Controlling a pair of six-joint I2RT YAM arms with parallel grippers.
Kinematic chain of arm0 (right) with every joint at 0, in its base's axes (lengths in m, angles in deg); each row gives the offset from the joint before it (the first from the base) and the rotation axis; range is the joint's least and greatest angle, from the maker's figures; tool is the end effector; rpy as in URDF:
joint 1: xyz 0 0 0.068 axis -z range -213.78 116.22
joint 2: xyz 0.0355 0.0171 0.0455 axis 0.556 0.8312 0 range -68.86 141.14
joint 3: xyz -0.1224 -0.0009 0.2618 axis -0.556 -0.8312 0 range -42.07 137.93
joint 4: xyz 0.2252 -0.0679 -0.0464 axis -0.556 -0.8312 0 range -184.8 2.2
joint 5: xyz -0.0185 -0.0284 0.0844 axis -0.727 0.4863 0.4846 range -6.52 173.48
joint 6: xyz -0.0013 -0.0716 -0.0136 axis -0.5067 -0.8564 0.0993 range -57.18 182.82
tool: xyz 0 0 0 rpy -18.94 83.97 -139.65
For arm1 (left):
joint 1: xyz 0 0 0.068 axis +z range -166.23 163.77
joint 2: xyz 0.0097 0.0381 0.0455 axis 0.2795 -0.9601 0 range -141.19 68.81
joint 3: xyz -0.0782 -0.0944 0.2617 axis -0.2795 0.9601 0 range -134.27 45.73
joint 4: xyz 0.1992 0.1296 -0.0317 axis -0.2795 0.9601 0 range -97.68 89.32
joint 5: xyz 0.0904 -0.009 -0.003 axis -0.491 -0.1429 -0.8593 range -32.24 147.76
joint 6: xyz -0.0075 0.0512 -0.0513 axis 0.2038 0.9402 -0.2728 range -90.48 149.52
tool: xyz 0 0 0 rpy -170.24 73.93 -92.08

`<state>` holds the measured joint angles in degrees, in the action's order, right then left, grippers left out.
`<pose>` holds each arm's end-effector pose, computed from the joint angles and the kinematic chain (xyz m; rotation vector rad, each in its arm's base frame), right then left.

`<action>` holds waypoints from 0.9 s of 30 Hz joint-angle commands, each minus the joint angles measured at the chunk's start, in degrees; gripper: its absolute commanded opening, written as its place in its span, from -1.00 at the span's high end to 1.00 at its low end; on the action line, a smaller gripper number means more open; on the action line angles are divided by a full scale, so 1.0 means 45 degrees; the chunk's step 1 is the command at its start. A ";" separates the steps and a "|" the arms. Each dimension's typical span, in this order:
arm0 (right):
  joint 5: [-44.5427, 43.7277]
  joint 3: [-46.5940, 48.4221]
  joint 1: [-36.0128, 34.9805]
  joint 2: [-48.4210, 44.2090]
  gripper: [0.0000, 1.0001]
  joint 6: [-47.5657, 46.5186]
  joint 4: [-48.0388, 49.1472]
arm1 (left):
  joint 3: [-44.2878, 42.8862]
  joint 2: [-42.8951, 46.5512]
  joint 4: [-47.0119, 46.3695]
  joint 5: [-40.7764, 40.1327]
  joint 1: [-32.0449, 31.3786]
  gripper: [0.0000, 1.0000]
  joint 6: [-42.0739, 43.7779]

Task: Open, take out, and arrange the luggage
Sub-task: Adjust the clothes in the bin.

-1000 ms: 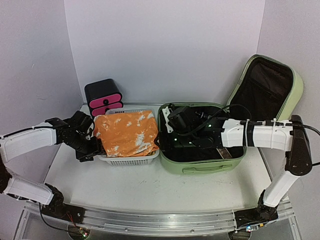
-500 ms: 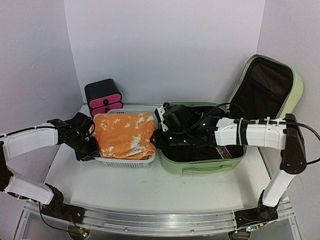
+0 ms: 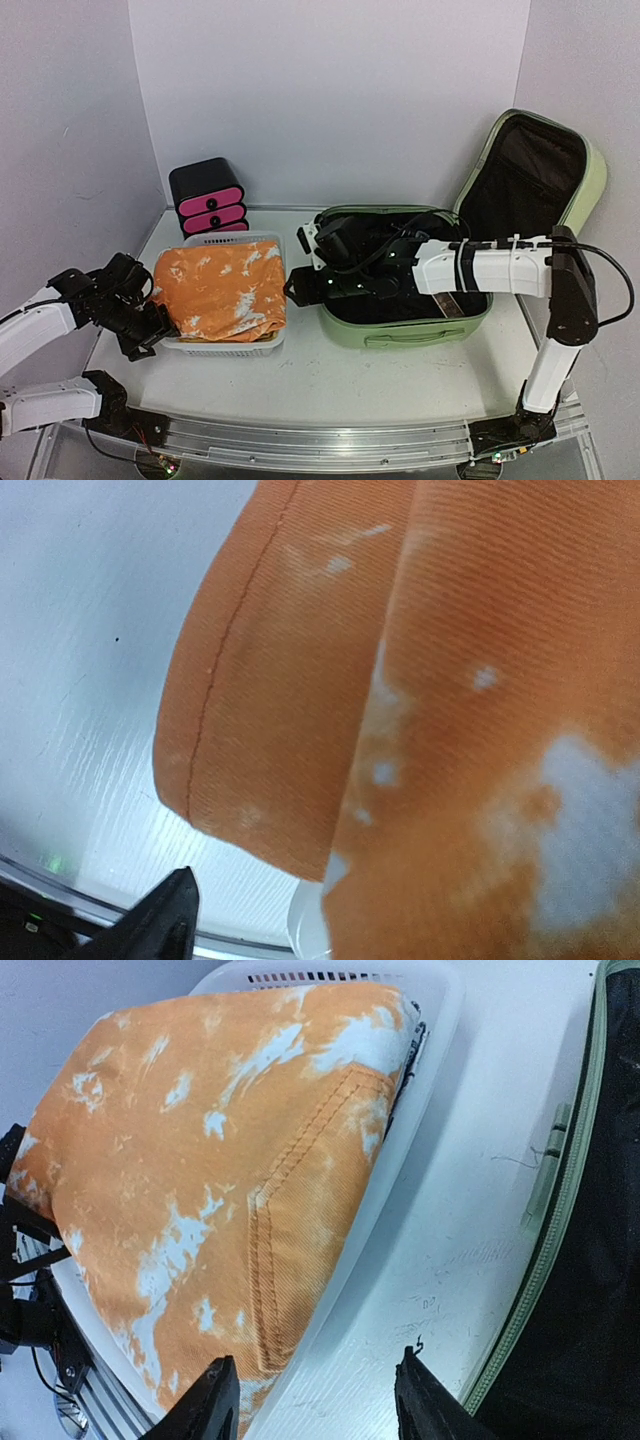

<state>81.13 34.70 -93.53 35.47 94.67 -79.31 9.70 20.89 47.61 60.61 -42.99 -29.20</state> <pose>0.2243 0.3797 0.2921 -0.4638 1.9912 1.0149 0.0999 -0.0538 0.2109 -0.7705 2.7432 -0.4424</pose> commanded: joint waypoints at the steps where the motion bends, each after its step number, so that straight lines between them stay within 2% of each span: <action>1: 0.0750 0.0001 -0.0304 0.0086 -0.13 0.0861 0.0202 | -0.0702 0.0281 0.0394 0.0394 0.0064 -0.60 0.0329; 6: 0.0547 -0.0279 -0.0728 0.0438 -0.15 0.1609 0.0203 | -0.2670 0.0269 0.1525 -0.0987 0.0068 -0.62 0.1250; 11: 0.0580 -0.0110 -0.1021 0.1049 -0.15 0.1768 0.0388 | -0.5380 -0.0616 0.3160 -0.2199 0.0066 -0.59 0.2759; 15: -0.0004 0.0160 -0.1056 0.1384 -0.36 0.1858 0.0720 | -0.7265 -0.1802 0.3770 -0.2447 0.0378 -0.59 0.3968; 20: -0.0942 0.0580 -0.1040 0.1579 -0.33 0.2110 0.0769 | -0.8745 -0.2619 0.3835 -0.2692 0.0905 -0.58 0.4538; 23: -0.1095 0.0550 -0.1042 0.1353 -0.33 0.2172 0.0808 | -0.9640 -0.3118 0.3682 -0.2557 0.1608 -0.40 0.5025; 25: -0.1011 0.0260 -0.1042 0.0980 -0.61 0.2105 0.1155 | -1.0149 -0.3554 0.3366 -0.2320 0.1981 -0.35 0.5308; 27: -0.1019 -0.0029 -0.1041 0.0671 -0.83 0.2059 0.1664 | -1.0382 -0.4020 0.2744 -0.1942 0.2457 -0.40 0.5580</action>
<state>79.03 35.03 -98.31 41.81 103.96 -75.86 -32.35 5.54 63.78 50.69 -35.10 -8.22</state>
